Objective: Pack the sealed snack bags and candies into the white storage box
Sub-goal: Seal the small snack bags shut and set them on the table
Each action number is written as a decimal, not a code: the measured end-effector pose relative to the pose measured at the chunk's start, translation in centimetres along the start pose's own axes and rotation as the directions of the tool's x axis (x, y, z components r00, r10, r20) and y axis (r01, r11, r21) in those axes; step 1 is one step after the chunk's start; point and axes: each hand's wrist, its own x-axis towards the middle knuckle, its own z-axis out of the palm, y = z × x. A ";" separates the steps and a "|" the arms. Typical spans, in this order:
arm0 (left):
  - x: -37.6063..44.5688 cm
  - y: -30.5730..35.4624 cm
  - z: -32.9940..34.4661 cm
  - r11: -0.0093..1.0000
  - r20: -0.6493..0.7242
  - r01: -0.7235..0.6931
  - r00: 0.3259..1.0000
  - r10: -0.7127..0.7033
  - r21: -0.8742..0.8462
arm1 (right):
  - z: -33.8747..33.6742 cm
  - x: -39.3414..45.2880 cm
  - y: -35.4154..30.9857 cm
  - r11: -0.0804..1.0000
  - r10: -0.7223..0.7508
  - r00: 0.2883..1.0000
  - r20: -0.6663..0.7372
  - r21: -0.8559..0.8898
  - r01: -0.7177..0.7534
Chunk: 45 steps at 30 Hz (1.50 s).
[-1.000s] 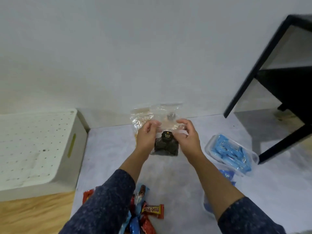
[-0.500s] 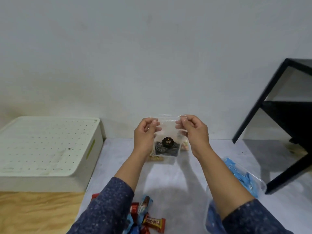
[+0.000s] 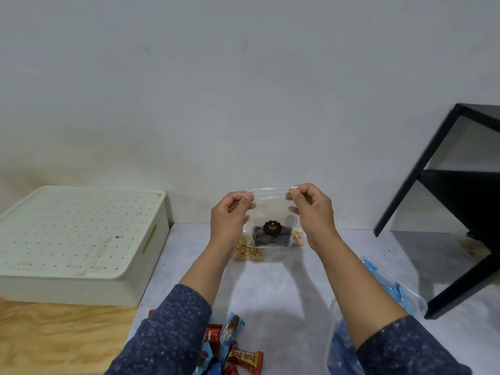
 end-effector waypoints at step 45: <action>-1.0 0.5 0.4 0.997 0.155 0.019 0.987 -0.030 0.072 | 0.4 -1.4 0.0 0.997 0.033 0.985 0.172 -0.072 -0.021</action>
